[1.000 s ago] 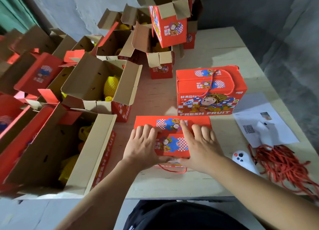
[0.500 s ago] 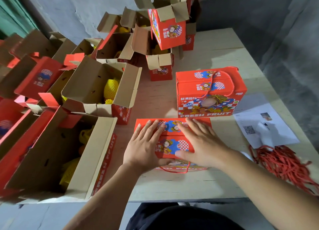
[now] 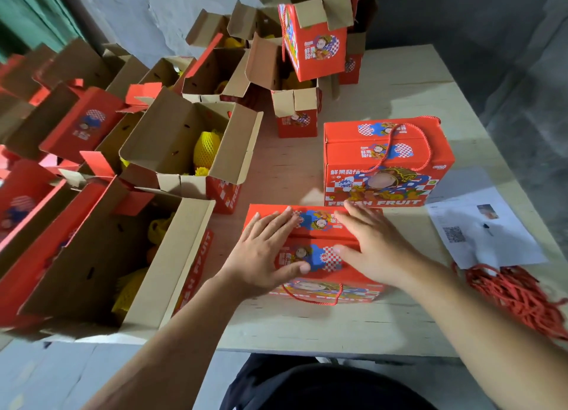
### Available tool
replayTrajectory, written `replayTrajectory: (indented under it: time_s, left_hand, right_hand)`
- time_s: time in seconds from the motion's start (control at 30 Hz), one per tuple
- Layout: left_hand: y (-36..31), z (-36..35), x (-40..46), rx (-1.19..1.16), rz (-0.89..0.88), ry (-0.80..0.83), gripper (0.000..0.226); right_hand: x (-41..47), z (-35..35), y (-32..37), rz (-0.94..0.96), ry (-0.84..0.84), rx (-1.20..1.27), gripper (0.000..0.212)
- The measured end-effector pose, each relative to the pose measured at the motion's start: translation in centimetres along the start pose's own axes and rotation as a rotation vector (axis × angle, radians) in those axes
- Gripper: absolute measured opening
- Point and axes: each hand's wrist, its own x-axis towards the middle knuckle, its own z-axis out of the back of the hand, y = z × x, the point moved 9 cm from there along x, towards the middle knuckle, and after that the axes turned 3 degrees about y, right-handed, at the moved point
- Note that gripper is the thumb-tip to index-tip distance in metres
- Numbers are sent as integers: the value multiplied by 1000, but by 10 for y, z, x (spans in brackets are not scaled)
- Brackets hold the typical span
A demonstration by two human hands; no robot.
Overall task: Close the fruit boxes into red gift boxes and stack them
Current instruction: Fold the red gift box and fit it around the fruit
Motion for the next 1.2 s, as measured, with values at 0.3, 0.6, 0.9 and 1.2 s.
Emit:
replayTrajectory:
  time_s: [0.3,0.6,0.9,1.2]
  left_hand:
    - [6,51,-19,7,163,-459,42]
    - [19,38,4,78,193,-159,62]
    - [30,80,41,7,204,-216,48]
    - [26,71,27,71,230,-163,63]
  right_hand:
    - [-18,36,7,29,-270,113,51]
    - [-22,13,7,-3,-176,-94,59]
    - [-48,9,51,176,-375,-183,63]
    - [-26,-34,23,170,-134,-444,95]
